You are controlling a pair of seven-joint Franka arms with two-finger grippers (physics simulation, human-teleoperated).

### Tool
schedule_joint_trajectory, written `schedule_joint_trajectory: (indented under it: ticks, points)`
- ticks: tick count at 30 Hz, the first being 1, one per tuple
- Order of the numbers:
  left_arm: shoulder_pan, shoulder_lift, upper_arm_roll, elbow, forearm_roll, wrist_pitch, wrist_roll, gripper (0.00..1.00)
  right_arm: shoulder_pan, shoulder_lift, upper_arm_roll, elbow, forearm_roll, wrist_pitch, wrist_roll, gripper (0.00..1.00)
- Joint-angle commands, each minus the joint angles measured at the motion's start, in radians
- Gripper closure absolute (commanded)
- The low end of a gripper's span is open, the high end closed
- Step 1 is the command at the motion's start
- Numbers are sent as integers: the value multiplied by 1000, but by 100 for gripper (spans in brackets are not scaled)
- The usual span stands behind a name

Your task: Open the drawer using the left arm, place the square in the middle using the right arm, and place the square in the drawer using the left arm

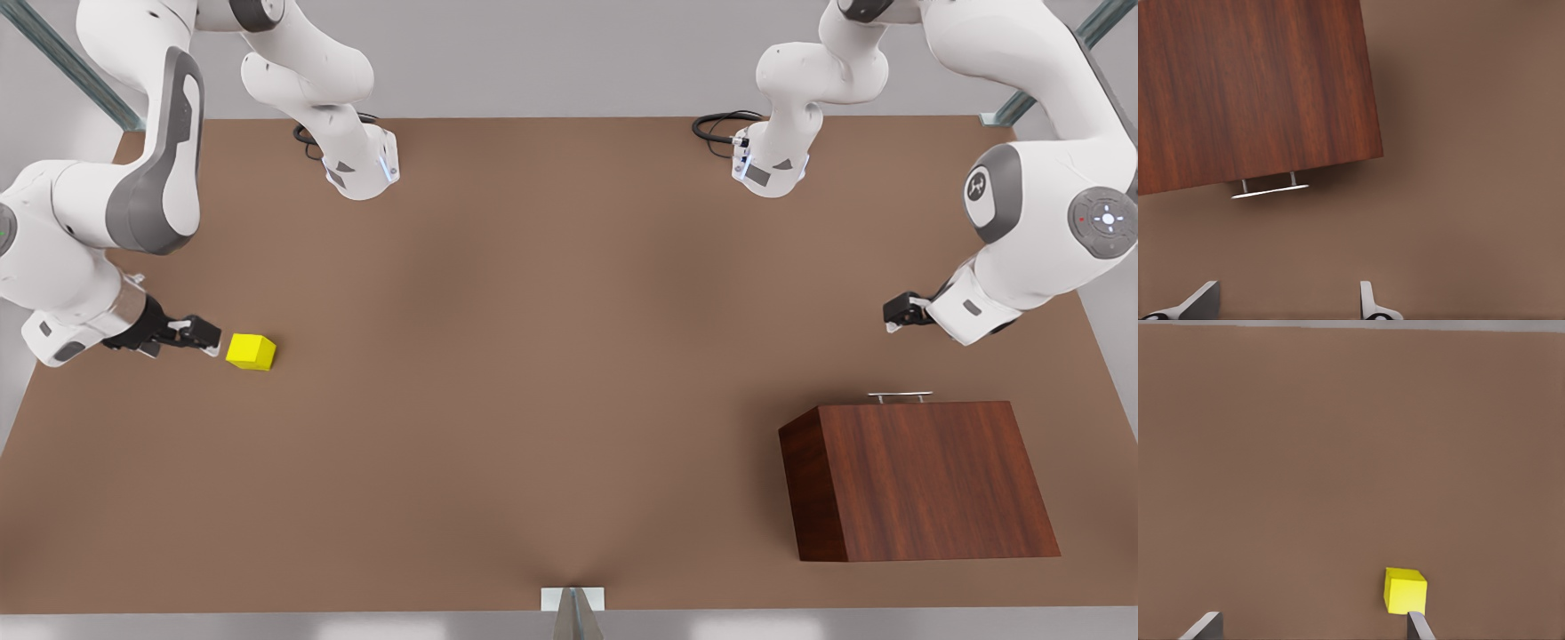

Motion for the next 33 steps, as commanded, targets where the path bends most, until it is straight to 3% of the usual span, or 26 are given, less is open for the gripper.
schedule_joint_trajectory:
  ticks: [1, 3, 5, 6, 8, 11, 14, 24, 33]
  points:
    - [0, 0, 0, -1, 6, 0, 0, 0, 0, -2, 0, -8, 0, -2, 0, 0]
    - [0, -3, 3, -11, 5, 17, -49, 0, -23, -2, -6, -83, 2, 74, -8, 0]
    - [2, -17, 11, -86, 5, 110, -349, 0, -53, -12, -11, -204, 2, 156, -9, 0]
    - [2, -57, 17, -182, 5, 204, -534, 0, -93, -18, -20, -301, 2, 292, -9, 0]
    - [2, -120, 44, -324, 5, 339, -738, 0, -98, -25, -66, -424, 2, 369, -9, 0]
    - [2, -235, 78, -626, 2, 664, -899, 0, -101, 32, -98, -487, 18, 479, 40, 0]
    - [2, -233, 78, -697, -9, 788, -1000, 0, -99, 46, -110, -615, 17, 631, 34, 0]
    - [31, -152, 86, -737, -12, 900, -1239, 0, -101, 155, -121, -678, 15, 768, -1, 0]
    - [46, -95, 94, -740, -113, 988, -1295, 0, -106, 190, -121, -674, 46, 769, -101, 0]
